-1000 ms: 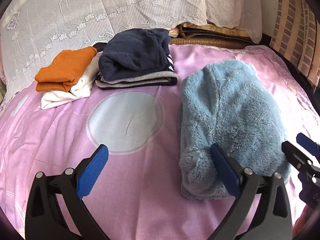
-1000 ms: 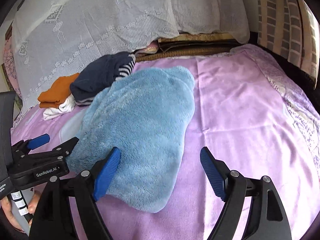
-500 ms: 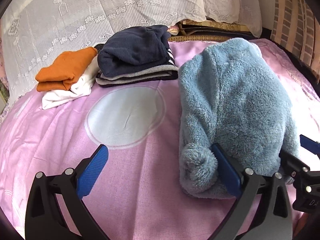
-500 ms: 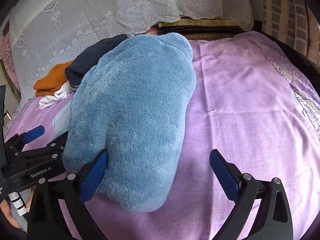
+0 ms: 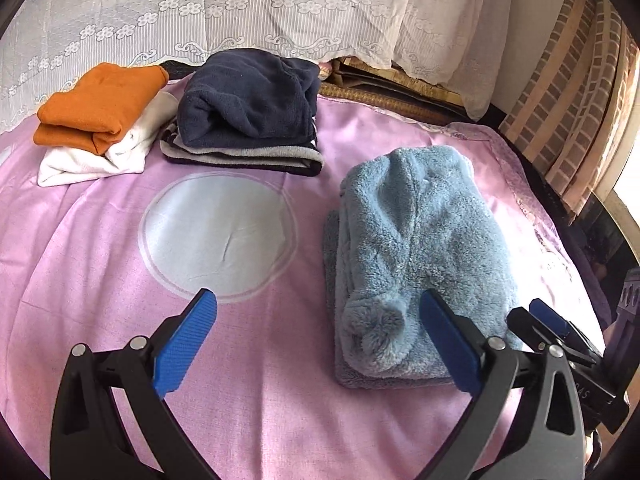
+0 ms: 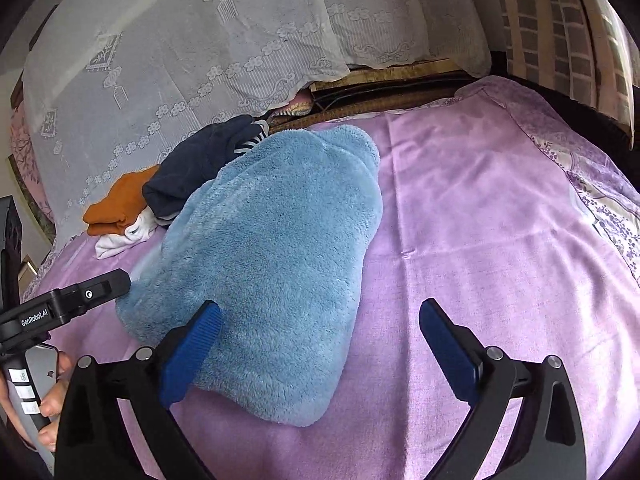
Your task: Fold small clothes
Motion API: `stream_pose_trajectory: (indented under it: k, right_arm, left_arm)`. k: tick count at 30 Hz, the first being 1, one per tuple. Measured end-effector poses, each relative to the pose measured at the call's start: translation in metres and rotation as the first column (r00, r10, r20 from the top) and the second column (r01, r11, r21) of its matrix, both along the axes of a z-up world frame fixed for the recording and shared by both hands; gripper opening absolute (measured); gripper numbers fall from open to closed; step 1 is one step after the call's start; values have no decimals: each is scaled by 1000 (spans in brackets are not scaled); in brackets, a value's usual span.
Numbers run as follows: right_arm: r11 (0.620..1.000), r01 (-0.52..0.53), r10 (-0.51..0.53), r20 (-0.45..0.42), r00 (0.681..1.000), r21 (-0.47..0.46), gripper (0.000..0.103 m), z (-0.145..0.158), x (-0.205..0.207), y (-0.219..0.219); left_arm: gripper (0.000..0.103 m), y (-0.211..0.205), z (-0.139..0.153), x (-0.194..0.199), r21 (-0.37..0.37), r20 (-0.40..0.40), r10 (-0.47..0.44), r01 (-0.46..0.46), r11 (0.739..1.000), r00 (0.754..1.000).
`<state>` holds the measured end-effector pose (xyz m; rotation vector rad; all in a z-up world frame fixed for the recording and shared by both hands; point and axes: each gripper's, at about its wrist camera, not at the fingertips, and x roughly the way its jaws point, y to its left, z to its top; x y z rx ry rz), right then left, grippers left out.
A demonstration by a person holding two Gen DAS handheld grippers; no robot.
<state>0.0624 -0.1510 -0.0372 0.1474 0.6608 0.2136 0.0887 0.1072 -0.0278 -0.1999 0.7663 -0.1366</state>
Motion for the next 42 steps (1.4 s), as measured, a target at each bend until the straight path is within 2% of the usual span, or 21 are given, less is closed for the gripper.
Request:
stream_pose_trajectory:
  k: [9,23,29,32,36,39,42]
  right_arm:
    - [998,20,-22,17,1000,68,99,5,-3,-11]
    - [993,6,-6,-1,1000,114,99,4,-1,-15]
    - [979,-3,16,-61,998,203,99,3,21,-21]
    - [975,12,9,-94,996,224,99,-1,32,-24]
    - [958,24,21,-154,988,285,99,-15,44,-30]
    - [926,22,58,-200,978,378,99,-25,53,-34]
    - [899,23,87,-229,970,438,99,-33,64,-34]
  left_arm:
    - [99,-34,-1,-9,169,31,-24,19,985,999]
    - [99,-36,3,-4,165,24,-48,44,985,999]
    - [99,-30,5,28,63,-56,-90,94,994,994]
    - [99,-31,-5,42,38,-94,-95,99,994,991]
    - [99,-25,-23,49,-58,-129,-132,125,990,983]
    - [99,-14,-39,62,-209,-175,-185,147,967,967]
    - [99,-1,-57,76,-385,-225,-240,140,912,944]
